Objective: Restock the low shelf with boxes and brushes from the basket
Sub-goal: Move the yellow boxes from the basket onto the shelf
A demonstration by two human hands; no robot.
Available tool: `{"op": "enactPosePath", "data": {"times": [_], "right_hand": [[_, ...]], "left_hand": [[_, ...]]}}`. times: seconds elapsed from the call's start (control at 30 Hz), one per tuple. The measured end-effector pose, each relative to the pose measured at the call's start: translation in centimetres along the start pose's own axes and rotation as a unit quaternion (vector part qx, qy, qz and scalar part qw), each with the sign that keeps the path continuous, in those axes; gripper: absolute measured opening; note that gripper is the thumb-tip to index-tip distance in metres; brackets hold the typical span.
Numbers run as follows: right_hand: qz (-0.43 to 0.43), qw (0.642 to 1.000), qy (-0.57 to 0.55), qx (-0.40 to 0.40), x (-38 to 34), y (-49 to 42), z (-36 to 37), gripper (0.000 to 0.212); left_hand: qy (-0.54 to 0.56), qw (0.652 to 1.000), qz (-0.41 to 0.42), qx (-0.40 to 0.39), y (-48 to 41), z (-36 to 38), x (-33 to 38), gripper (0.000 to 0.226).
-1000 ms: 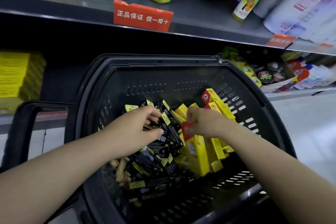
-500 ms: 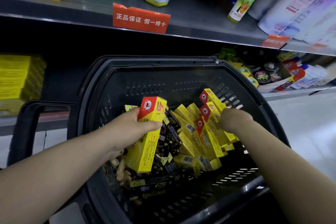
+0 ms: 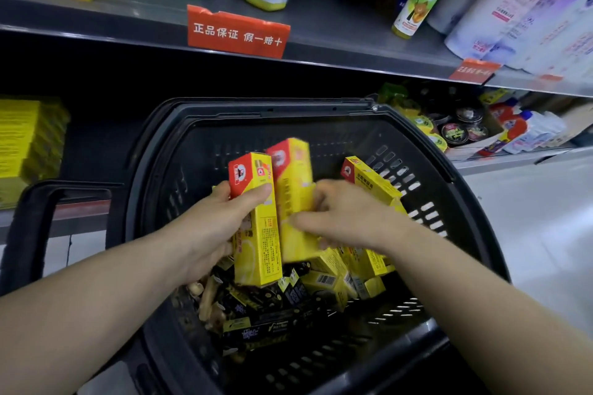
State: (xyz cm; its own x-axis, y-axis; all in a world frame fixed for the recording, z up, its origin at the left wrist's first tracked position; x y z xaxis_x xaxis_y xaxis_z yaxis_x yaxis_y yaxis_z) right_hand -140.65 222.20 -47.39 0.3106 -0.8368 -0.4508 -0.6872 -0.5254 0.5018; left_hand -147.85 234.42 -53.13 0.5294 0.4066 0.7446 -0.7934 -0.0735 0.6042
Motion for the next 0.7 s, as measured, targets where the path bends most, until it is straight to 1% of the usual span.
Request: {"op": "enactPosePath", "data": {"times": [0.07,0.1,0.17,0.2,0.23,0.27,0.3,0.33,0.37,0.4,0.43,0.5,0.53,0.63,0.67,0.7], "right_hand": [[-0.073,0.997,0.022,0.004,-2.7,0.7,1.8,0.028],[-0.088,0.996,0.016,-0.005,-3.0,0.8,2.2,0.027],[-0.076,0.995,-0.013,-0.057,-1.8,0.4,1.9,0.023],[-0.042,0.996,-0.012,-0.076,-0.3,-0.1,1.4,0.027],[0.008,0.996,0.022,-0.085,1.8,-0.7,0.7,0.031],[0.065,0.989,0.104,-0.087,4.3,-1.3,0.0,0.034],[0.121,0.966,0.212,-0.090,7.0,-1.7,-0.6,0.036],[0.167,0.932,0.306,-0.103,9.5,-2.1,-0.8,0.034],[0.206,0.906,0.351,-0.118,11.7,-2.4,-0.4,0.033],[0.240,0.894,0.355,-0.131,13.7,-2.7,0.5,0.037],[0.268,0.890,0.344,-0.132,15.3,-3.0,1.4,0.046],[0.310,0.888,0.328,-0.093,17.2,-3.5,3.0,0.064],[0.320,0.890,0.320,-0.064,17.6,-3.7,3.5,0.068],[0.314,0.901,0.299,-0.024,17.1,-4.1,4.4,0.072],[0.302,0.910,0.282,-0.023,16.1,-4.0,4.0,0.070],[0.277,0.927,0.252,-0.016,14.7,-4.0,3.4,0.066]], "left_hand": [[-0.007,1.000,0.011,0.008,0.2,-0.1,0.2,0.063],[-0.026,0.999,0.012,0.023,0.2,-0.4,0.2,0.072],[-0.056,0.997,0.009,0.051,0.3,-1.2,0.4,0.081],[-0.056,0.997,0.006,0.057,0.2,-1.4,0.4,0.082],[-0.052,0.997,0.001,0.061,0.1,-1.5,0.3,0.083],[-0.049,0.997,-0.003,0.063,0.1,-1.5,0.2,0.082],[-0.049,0.997,-0.007,0.063,0.0,-1.4,0.1,0.078],[-0.046,0.997,-0.009,0.061,-0.1,-1.4,0.0,0.070],[-0.040,0.997,-0.012,0.060,-0.1,-1.4,-0.1,0.060],[-0.033,0.997,-0.015,0.061,-0.2,-1.4,-0.2,0.051],[-0.025,0.998,-0.016,0.062,-0.3,-1.5,-0.3,0.044],[-0.011,0.998,-0.017,0.065,-0.4,-1.6,-0.3,0.040],[-0.006,0.998,-0.016,0.069,-0.4,-1.7,-0.2,0.042],[0.011,0.997,-0.011,0.073,-0.3,-1.8,-0.1,0.047],[0.017,0.997,-0.011,0.074,-0.3,-1.8,-0.1,0.047],[0.026,0.997,-0.013,0.072,-0.2,-1.9,-0.1,0.046]]}}
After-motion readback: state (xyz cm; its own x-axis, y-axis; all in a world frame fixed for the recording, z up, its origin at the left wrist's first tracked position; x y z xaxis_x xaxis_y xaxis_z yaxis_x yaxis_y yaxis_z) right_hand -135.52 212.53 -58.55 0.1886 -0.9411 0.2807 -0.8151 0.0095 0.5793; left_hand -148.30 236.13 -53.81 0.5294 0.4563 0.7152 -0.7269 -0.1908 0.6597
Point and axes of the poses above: each hand's wrist, its own y-axis away from the middle knuckle, its own z-axis out of the palm, x = y × z, the point moved 7 cm from there along -y, towards the middle knuckle, and after that the axes turned 4 degrees about y, right-handed, at the moved point
